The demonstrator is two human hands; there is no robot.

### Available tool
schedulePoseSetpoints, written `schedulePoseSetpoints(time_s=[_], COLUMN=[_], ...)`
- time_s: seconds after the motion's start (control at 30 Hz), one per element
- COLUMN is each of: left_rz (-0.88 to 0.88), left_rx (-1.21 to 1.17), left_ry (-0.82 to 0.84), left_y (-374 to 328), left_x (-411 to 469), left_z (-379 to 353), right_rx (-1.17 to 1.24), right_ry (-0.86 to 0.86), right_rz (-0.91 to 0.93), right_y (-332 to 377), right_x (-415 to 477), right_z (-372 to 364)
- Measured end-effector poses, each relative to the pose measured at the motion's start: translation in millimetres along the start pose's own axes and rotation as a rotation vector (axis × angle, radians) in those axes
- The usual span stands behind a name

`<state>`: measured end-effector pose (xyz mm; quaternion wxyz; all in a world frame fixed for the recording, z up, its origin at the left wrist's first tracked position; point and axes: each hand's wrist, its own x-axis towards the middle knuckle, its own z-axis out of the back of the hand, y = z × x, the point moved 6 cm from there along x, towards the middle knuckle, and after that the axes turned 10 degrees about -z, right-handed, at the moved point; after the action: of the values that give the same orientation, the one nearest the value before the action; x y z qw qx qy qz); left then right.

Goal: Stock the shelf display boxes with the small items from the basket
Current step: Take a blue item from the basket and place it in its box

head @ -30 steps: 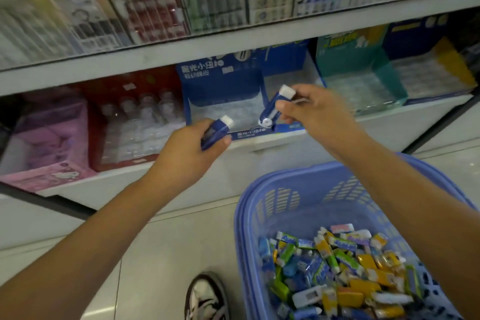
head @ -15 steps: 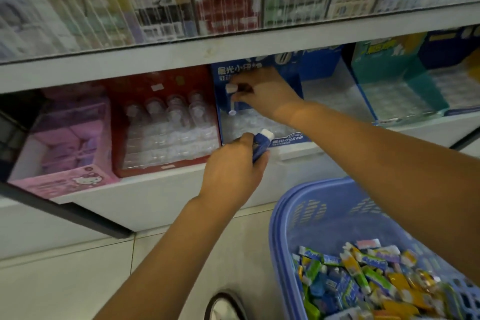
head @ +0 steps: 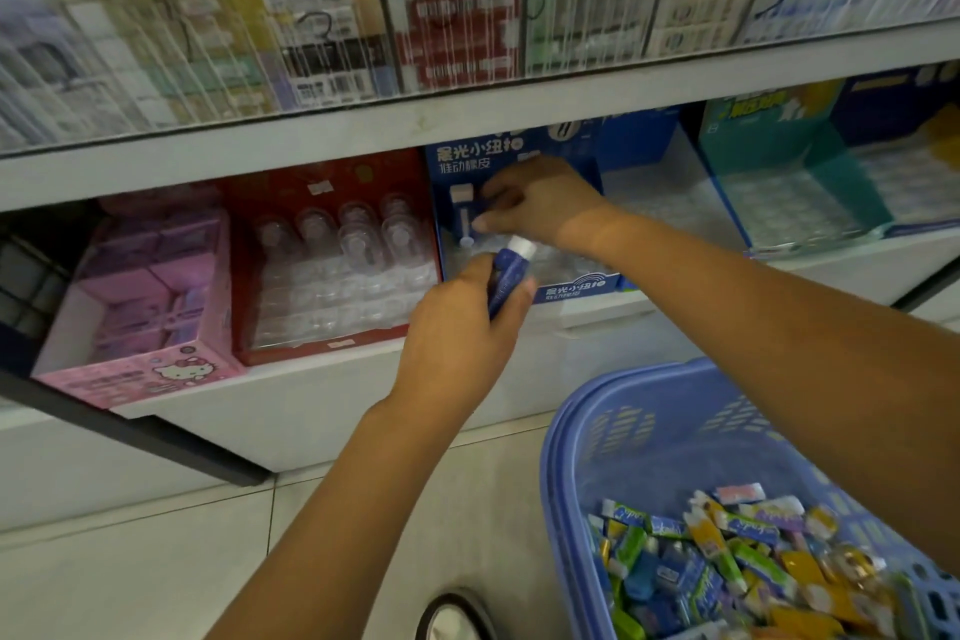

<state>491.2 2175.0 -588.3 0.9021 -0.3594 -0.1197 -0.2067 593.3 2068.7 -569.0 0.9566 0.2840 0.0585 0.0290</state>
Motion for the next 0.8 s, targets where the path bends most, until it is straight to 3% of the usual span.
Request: schedulePoseSetpoints(time_s=[0.07, 0.17, 0.23, 0.37, 0.47, 0.53, 0.63, 0.73, 0.8], left_rz=[0.132, 0.4, 0.444, 0.509, 0.514, 0.491, 0.216, -0.01, -0.071], left_rx=[-0.31, -1.006, -1.161, -1.25, -1.208, -1.048, -0.351, 0.048, 0.216], left_ry=[-0.059, 0.05, 0.131, 0.205, 0.183, 0.027, -0.116, 0.14, 0.256], left_y=[4, 2, -5, -6, -4, 4, 11, 5, 4], left_x=[1, -1, -2, -4, -5, -3, -1, -5, -12], left_z=[5, -4, -9, -17, -19, -13, 5, -13, -28], right_rx=[0.231, 0.636, 0.792, 0.875, 0.821, 0.828, 0.774, 0.347, 0.138], right_ry=[-0.01, 0.272, 0.447, 0.431, 0.348, 0.217, -0.092, -0.257, -0.257], right_rz=[-0.074, -0.084, -0.033, 0.025, 0.044, 0.028, -0.055, 0.042, 0.106], right_y=[-16, -28, -27, -18, -14, -16, -28, -16, -7], right_x=[-14, -51, -74, -87, -85, -74, -46, -23, -12], right_z=[7, 1, -5, 0, 5, 11, 27, 32, 25])
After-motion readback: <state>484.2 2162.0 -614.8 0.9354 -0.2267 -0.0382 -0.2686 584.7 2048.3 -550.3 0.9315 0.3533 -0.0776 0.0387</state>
